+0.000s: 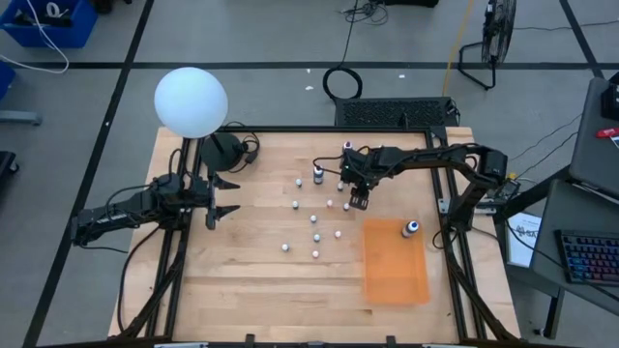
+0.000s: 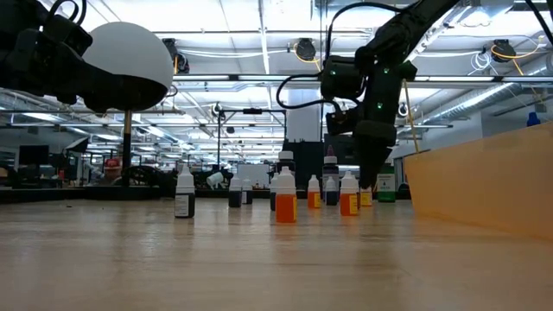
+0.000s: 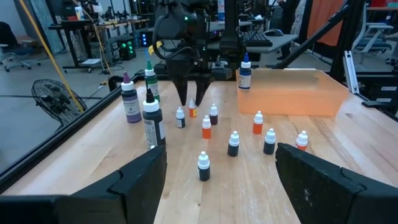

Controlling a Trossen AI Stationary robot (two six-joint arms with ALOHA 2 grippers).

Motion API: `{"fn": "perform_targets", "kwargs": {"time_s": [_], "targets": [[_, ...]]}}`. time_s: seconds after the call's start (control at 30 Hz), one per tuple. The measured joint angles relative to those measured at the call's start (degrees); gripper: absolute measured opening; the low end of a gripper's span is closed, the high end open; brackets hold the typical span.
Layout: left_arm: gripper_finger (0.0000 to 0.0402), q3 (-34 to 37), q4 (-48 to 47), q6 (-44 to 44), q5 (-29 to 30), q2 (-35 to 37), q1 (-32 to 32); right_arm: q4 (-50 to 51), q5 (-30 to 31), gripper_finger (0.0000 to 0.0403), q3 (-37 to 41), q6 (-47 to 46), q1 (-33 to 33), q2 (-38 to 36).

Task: Pick & Place food coloring
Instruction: Put the small yellow food coloring bottle into the orange bin

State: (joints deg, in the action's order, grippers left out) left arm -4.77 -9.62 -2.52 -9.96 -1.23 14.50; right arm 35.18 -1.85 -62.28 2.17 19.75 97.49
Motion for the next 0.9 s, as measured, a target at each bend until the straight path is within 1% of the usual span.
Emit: {"fn": "perform_targets", "kwargs": {"time_s": [0.2,0.47,0.57,0.77,0.9], "targets": [[0.0299,0.02,0.02,0.00,-0.02,0.01,-0.02,-1.67,0.02,0.0163,2.10,0.17,0.02,-0.04],[0.0299,0.02,0.02,0.00,-0.02,-0.01,0.00,-1.95,0.16,0.0164,2.16,0.12,0.02,-0.26],[0.0299,0.00,0.00,0.00,-0.02,0.01,-0.02,-1.97,0.20,0.0158,2.16,0.11,0.13,-0.26],[0.0299,0.02,0.01,-0.02,-0.02,0.01,-0.01,-1.99,0.22,0.0131,2.16,0.09,0.13,-0.26],[0.0299,0.02,0.01,0.00,-0.02,0.01,-0.01,-1.99,0.23,0.0093,2.16,0.94,0.13,-0.26]]}}
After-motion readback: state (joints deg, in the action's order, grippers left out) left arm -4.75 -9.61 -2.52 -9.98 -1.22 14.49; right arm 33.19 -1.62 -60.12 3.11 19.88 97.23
